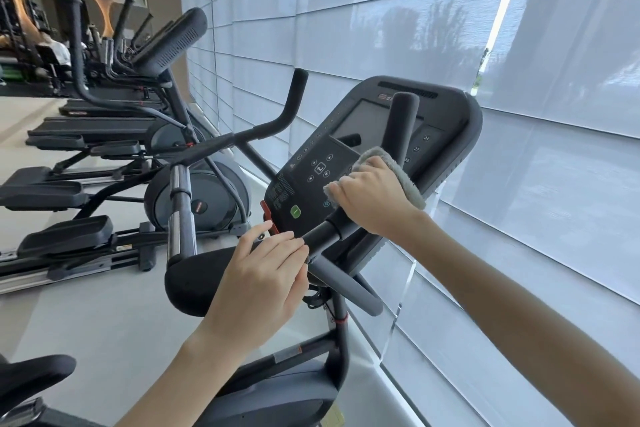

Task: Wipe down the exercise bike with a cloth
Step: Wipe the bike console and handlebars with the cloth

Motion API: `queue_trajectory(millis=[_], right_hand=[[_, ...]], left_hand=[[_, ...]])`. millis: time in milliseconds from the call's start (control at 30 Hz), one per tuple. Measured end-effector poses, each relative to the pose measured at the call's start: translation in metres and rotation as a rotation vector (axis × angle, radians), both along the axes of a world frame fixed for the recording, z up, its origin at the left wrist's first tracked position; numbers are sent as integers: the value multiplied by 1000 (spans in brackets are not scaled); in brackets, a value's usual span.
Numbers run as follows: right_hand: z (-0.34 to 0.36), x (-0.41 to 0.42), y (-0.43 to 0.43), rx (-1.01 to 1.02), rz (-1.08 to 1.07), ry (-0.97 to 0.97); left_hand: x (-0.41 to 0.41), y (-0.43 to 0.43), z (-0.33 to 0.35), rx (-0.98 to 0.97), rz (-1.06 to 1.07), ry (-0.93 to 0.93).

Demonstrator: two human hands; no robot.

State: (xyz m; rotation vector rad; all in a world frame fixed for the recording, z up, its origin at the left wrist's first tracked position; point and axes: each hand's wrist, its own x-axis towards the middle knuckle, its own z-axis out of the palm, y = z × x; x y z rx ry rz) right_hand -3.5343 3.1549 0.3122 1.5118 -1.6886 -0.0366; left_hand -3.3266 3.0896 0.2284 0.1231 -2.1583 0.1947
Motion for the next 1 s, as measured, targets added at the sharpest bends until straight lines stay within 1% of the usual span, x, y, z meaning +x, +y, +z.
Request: queue_trajectory(millis=[67,133,233,300,367,433,467,567,633,667,733,833,867,1000], right_hand=[[-6,9,4,-144,92,-97],[-14,17,7,-227,157,-188],[-29,30,12,-277,177,-332],[-38,35,15,-288,210,-370],[-45,37,17,-265,284,-419],[-35,35,20,-244,377,-568],[-27,33,22,-295,418,-615],[11,11,28,-622,498,-589],[35,-9,27,-771,434,-523],[42,-19,25,-781,372,-482],[42,-32,17,-717,292,-430],[16,-35,8,-652,361,-399],[4,-32,8,-658,373,-434],[-57,1,11,-690,301,-628]], left_hand=[[1,0,-1,-3,1,-7],[1,0,-2,-11,9,-10],[1,1,-4,-24,15,-2],[1,2,-5,-24,19,1],[1,3,-5,-22,25,3],[2,3,-5,-20,22,5],[2,3,-5,-18,19,5],[3,4,-3,-10,28,-6],[3,5,-3,-4,35,-15],[3,6,-2,0,37,-15],[3,7,-1,11,42,-16],[6,7,-1,28,37,-30],[7,8,-2,30,37,-39],[9,11,-6,20,48,-69]])
